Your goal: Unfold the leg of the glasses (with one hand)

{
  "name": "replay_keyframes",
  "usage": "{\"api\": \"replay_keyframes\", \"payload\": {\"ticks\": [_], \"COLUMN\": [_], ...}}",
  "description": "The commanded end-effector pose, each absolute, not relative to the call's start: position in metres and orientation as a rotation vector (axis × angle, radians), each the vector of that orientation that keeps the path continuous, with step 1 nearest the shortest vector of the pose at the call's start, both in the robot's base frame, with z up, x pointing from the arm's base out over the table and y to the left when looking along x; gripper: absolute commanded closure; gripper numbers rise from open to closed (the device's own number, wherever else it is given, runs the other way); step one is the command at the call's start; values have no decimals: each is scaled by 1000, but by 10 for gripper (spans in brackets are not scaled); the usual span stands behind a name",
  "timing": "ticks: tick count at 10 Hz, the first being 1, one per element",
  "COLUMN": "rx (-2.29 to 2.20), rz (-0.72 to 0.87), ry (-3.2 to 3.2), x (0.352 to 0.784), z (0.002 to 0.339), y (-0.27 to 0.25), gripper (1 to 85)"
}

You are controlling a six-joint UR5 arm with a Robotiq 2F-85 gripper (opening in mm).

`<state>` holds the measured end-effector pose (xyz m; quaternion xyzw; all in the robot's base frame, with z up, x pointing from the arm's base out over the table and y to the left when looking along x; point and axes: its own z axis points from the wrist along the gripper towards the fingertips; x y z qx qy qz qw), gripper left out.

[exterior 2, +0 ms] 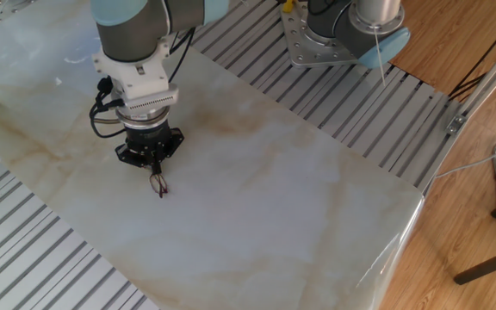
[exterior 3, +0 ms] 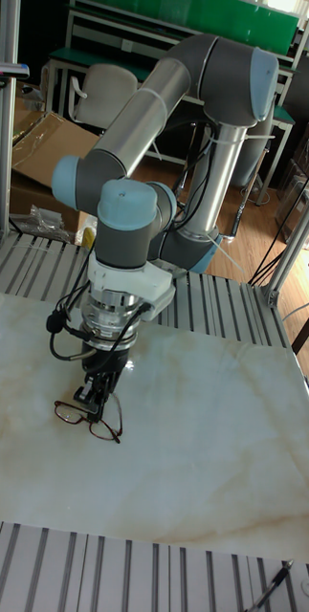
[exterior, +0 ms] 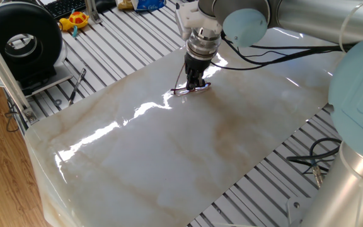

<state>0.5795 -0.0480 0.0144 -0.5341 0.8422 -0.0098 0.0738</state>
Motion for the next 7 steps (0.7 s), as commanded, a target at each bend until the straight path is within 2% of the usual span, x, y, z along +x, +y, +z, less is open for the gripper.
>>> {"api": "replay_keyframes", "payload": {"ticks": [1, 7], "rx": [-1581, -1558], "rz": [-10, -17], "ry": [2534, 2607], "x": [580, 568], "z": [20, 75], "y": [-45, -34], "gripper": [843, 843]}}
